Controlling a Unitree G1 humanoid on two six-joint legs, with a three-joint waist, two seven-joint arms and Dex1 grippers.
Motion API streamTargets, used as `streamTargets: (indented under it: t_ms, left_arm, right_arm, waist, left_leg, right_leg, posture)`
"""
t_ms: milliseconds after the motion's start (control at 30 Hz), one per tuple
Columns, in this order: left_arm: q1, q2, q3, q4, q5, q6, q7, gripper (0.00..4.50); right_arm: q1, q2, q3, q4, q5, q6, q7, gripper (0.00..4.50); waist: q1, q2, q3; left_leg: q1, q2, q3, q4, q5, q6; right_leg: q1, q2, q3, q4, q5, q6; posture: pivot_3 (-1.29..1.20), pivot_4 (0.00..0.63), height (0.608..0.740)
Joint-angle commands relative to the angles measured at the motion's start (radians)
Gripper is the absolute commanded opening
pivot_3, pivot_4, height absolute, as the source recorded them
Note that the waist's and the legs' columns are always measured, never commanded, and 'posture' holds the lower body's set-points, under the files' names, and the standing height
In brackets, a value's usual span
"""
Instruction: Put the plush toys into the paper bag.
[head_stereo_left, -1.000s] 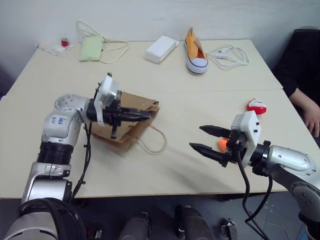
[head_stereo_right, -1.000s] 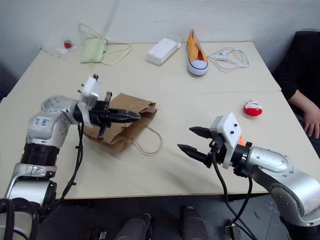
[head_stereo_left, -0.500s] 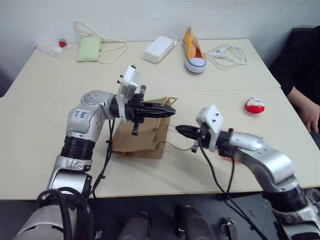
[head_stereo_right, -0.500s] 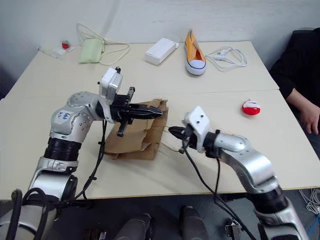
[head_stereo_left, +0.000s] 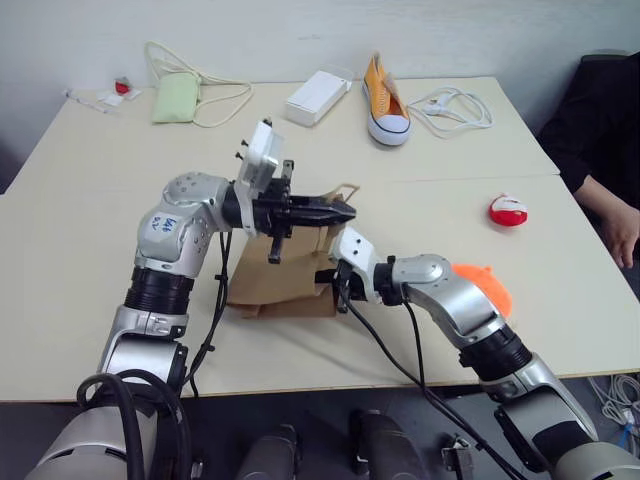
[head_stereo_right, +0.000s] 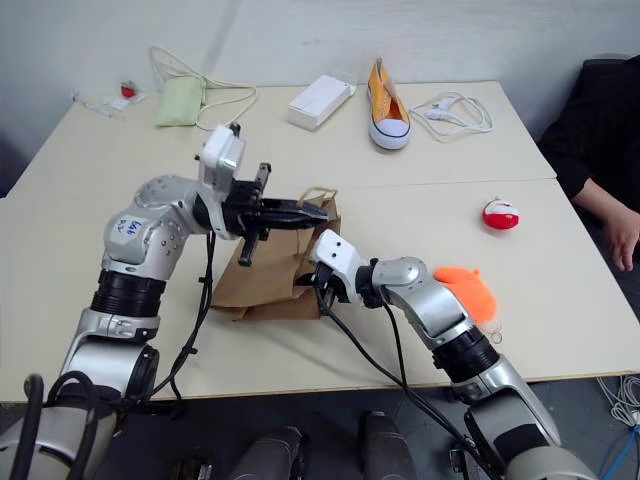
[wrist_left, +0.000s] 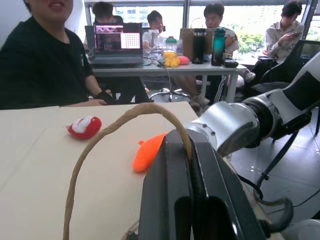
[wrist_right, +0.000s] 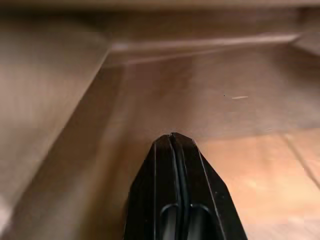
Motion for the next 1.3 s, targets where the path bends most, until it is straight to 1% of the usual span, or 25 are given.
streamTargets:
  t_ms: [33,100,233,333,467,633,767,933,1067,1200,1300]
  left_arm:
    - [-0.014,0.032,-0.008,-0.047,0.001,-0.005,-0.044,0.0]
    - [-0.01,0.04,-0.016,-0.06,-0.002,0.001,-0.056,0.0]
    - [0.002,0.05,-0.056,-0.113,0.004,0.032,-0.074,0.0]
    - [0.007,0.058,-0.063,-0.168,-0.024,0.073,-0.088,0.0]
    - [0.008,0.082,-0.055,-0.231,-0.053,0.127,-0.097,0.0]
    - [0.025,0.129,-0.037,-0.31,-0.094,0.166,-0.105,0.0]
    - [-0.021,0.147,0.016,-0.26,-0.114,0.185,-0.073,0.0]
    - [-0.064,0.148,0.078,-0.152,-0.109,0.194,-0.007,0.0]
    - [-0.032,0.147,0.071,-0.156,-0.099,0.187,0.003,0.0]
    - [-0.004,0.134,0.044,-0.147,-0.072,0.152,0.006,0.0]
    - [0.003,0.131,0.032,-0.125,-0.045,0.128,0.018,0.0]
  right_arm:
    - [-0.029,-0.025,0.06,0.012,-0.044,-0.075,0.138,0.02]
    - [-0.043,-0.024,0.079,0.032,-0.063,-0.094,0.184,0.02]
    - [-0.122,0.029,0.095,0.14,-0.093,-0.101,0.249,0.02]
    - [-0.168,0.084,0.074,0.227,-0.078,-0.064,0.273,0.02]
    - [-0.185,0.137,0.037,0.31,-0.057,-0.022,0.289,0.02]
    - [-0.161,0.17,0.028,0.374,-0.074,0.027,0.271,0.02]
    - [-0.147,0.204,-0.017,0.393,-0.077,0.092,0.202,0.02]
    - [-0.125,0.213,-0.044,0.361,-0.095,0.114,0.14,0.02]
    - [-0.095,0.207,-0.072,0.301,-0.083,0.13,0.105,0.02]
    - [-0.042,0.186,-0.129,0.166,-0.066,0.108,0.05,0.02]
    - [0.023,0.114,-0.161,0.02,-0.077,0.073,0.032,0.02]
  waist:
    - [-0.004,0.0,0.0]
    - [-0.006,0.0,0.0]
    - [-0.012,0.0,0.0]
    - [-0.021,0.0,0.0]
    - [-0.027,0.0,0.0]
    - [-0.029,0.001,0.0]
    - [-0.029,0.001,0.0]
    - [-0.028,0.001,0.0]
    - [-0.027,0.001,-0.001]
    - [-0.025,0.002,-0.001]
    - [-0.022,0.001,-0.001]
  left_leg:
    - [0.0,0.0,0.0,0.0,0.0,0.0]
    - [0.0,0.0,0.0,0.0,0.0,0.0]
    - [0.0,0.0,0.0,0.0,0.0,0.0]
    - [0.0,0.0,0.0,0.0,0.0,0.0]
    - [0.0,0.0,-0.001,0.0,0.0,0.0]
    - [0.0,0.0,-0.001,0.0,0.0,-0.001]
    - [0.001,0.0,-0.001,0.001,0.0,-0.001]
    - [0.002,0.0,-0.001,0.001,0.001,-0.003]
    - [0.002,0.0,-0.001,0.001,0.002,-0.003]
    - [0.002,-0.001,-0.001,0.001,0.001,-0.003]
    - [0.001,-0.001,-0.001,0.001,0.002,-0.003]
  right_leg:
    - [0.0,0.0,0.0,0.0,0.0,0.0]
    - [0.0,0.0,0.0,0.0,0.0,0.0]
    - [0.0,0.0,0.0,0.0,0.0,0.0]
    - [0.0,0.0,0.0,0.001,0.0,0.0]
    - [0.0,0.0,0.0,0.002,0.0,0.0]
    - [0.0,0.0,0.0,0.002,0.0,0.0]
    - [0.0,0.0,0.0,0.005,0.0,0.0]
    - [0.0,0.0,0.0,0.008,0.0,0.0]
    - [0.0,0.0,0.0,0.009,0.0,0.0]
    - [0.0,-0.001,0.0,0.008,0.0,0.0]
    - [0.0,-0.001,0.0,0.008,0.0,0.0]
  posture:
    - [0.0,0.15,0.74]
    - [0.0,0.15,0.74]
    - [0.0,0.15,0.74]
    - [0.0,0.15,0.74]
    - [0.0,0.15,0.74]
    - [0.0,0.15,0.74]
    - [0.0,0.15,0.74]
    - [0.0,0.15,0.74]
    - [0.0,0.15,0.74]
    - [0.0,0.15,0.74]
    - [0.0,0.15,0.74]
